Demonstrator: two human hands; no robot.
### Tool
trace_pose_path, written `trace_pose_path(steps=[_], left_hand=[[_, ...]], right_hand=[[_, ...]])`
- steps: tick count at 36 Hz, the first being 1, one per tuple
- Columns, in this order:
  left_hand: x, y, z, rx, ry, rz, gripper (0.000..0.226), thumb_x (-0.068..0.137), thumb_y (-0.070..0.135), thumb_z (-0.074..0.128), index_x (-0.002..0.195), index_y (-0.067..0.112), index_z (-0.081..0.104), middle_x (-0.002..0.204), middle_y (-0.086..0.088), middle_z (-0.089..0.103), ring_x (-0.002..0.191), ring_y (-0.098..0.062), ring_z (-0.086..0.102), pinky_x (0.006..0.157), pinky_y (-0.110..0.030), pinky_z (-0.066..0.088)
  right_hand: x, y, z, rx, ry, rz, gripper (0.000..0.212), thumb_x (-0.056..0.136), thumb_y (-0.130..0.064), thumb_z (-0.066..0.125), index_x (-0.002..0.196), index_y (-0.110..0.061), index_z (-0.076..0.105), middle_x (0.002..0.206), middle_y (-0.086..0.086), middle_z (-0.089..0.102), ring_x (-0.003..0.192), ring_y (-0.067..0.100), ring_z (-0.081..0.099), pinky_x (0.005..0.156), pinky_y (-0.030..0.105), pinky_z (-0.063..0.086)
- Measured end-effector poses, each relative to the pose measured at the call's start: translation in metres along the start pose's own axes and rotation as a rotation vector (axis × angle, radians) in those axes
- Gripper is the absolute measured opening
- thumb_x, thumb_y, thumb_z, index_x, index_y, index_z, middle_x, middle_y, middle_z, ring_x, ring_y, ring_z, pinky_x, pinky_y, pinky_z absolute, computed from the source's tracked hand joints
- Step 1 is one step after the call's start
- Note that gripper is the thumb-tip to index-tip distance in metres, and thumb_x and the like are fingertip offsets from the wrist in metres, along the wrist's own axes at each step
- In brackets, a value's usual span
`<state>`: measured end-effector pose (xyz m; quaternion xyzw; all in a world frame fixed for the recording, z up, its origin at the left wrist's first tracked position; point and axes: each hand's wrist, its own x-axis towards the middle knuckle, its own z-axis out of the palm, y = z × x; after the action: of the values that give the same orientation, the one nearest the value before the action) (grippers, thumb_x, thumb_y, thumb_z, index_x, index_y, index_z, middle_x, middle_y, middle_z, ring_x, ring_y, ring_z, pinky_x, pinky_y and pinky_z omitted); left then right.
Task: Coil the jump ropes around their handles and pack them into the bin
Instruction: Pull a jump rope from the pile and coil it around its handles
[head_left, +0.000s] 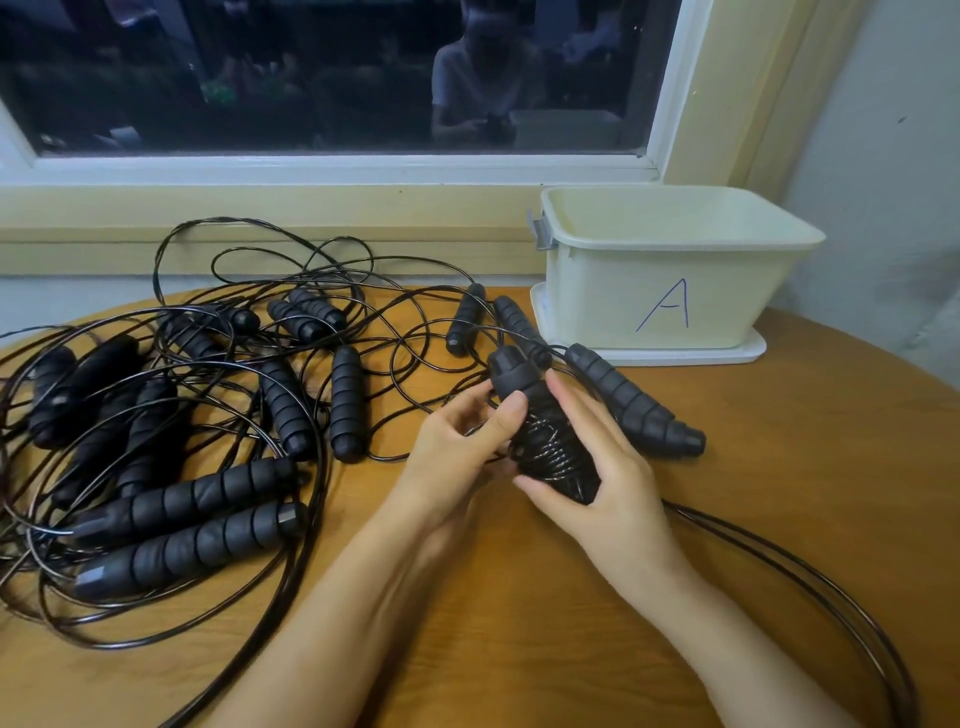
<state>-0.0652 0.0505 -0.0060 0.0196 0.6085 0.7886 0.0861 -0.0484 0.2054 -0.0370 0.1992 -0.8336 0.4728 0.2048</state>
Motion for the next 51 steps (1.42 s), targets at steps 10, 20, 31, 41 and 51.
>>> trace_pose_path(steps=[10,20,31,41,51], left_hand=[[-0.005,0.010,-0.001,-0.078,-0.045,-0.008,0.054,0.075,0.025,0.069,0.124,0.007,0.057,0.095,-0.002,0.072,0.084,-0.015,0.070,0.071,-0.027,0.058],[-0.004,0.012,0.001,-0.152,0.083,-0.001,0.049,0.060,0.024,0.077,0.102,0.011,0.055,0.086,-0.006,0.073,0.073,-0.015,0.071,0.060,-0.023,0.055],[-0.005,-0.001,0.012,-0.079,0.222,0.029,0.066,0.051,0.037,0.081,0.105,0.009,0.054,0.113,-0.019,0.069,0.090,-0.023,0.071,0.064,-0.026,0.056],[-0.004,0.002,0.009,0.029,0.016,0.141,0.050,0.076,0.029,0.067,0.122,0.012,0.061,0.107,-0.002,0.073,0.100,-0.016,0.070,0.080,-0.025,0.057],[0.004,-0.001,-0.007,0.710,0.068,0.916,0.011,0.087,0.020,0.068,0.097,0.019,0.068,0.106,0.006,0.063,0.106,-0.017,0.060,0.091,-0.029,0.049]], right_hand=[[0.003,-0.006,-0.017,0.306,-0.136,0.111,0.074,0.083,-0.015,0.076,0.144,-0.040,0.041,0.134,-0.033,0.052,0.129,-0.005,0.048,0.100,0.012,0.041],[0.003,-0.005,-0.016,0.305,-0.201,0.117,0.068,0.088,-0.026,0.071,0.146,-0.041,0.039,0.146,-0.023,0.046,0.138,-0.001,0.038,0.111,0.021,0.035],[-0.005,-0.009,0.000,-0.311,-0.078,0.012,0.086,0.079,-0.055,0.070,0.152,-0.041,0.026,0.154,-0.022,0.028,0.130,0.002,0.044,0.088,0.018,0.047],[0.002,-0.002,-0.015,-0.265,0.060,0.023,0.086,0.074,-0.041,0.081,0.149,-0.034,0.039,0.144,-0.012,0.047,0.119,-0.003,0.045,0.089,0.009,0.038],[0.001,0.003,-0.017,-0.316,0.046,0.077,0.085,0.070,-0.037,0.086,0.146,-0.031,0.046,0.139,-0.015,0.051,0.115,0.009,0.057,0.085,0.028,0.052]])
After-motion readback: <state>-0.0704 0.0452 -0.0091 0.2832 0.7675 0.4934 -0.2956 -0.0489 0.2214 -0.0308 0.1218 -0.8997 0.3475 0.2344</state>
